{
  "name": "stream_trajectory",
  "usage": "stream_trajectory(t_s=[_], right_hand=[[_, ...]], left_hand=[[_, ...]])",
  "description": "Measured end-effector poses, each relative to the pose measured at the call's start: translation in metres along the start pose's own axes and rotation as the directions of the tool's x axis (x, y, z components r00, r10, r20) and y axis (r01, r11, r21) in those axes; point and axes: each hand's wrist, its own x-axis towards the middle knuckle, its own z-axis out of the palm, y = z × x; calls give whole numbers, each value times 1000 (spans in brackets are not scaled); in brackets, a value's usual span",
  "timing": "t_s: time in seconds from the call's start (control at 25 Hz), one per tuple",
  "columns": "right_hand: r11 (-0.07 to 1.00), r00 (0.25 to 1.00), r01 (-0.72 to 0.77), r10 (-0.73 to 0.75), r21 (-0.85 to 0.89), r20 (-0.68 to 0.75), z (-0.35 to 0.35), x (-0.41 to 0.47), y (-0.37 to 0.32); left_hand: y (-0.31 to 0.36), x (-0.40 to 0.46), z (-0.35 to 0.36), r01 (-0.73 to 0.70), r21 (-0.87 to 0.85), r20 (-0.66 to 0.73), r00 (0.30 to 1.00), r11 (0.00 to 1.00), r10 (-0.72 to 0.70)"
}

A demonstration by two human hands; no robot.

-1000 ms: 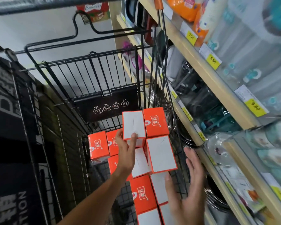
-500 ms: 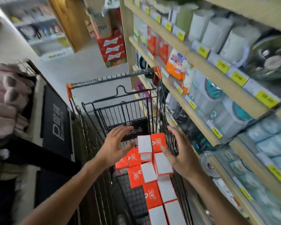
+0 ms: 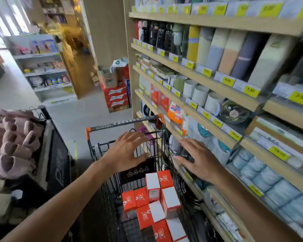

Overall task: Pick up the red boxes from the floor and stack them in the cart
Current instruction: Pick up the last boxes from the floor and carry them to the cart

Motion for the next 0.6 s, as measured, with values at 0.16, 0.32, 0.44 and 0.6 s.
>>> stream_trajectory(t_s=[0.16, 0.32, 0.44, 0.6], right_hand=[[989, 998, -68, 67, -130, -15, -30, -31, -29], [955, 980, -199, 190, -222, -65, -54, -94, -49], [902, 944, -328, 321, -281, -72, -77, -153, -54], [838, 888, -460, 427, -294, -172, -116, -243, -54]], left_hand=[[4, -9, -12, -121, -52, -69, 991, 991, 117], [26, -10, -6, -274, -116, -96, 960, 955, 264], [69, -3, 4, -404, -176, -94, 915, 898, 393], [153, 2, 10, -549, -236, -63, 832, 802, 551]])
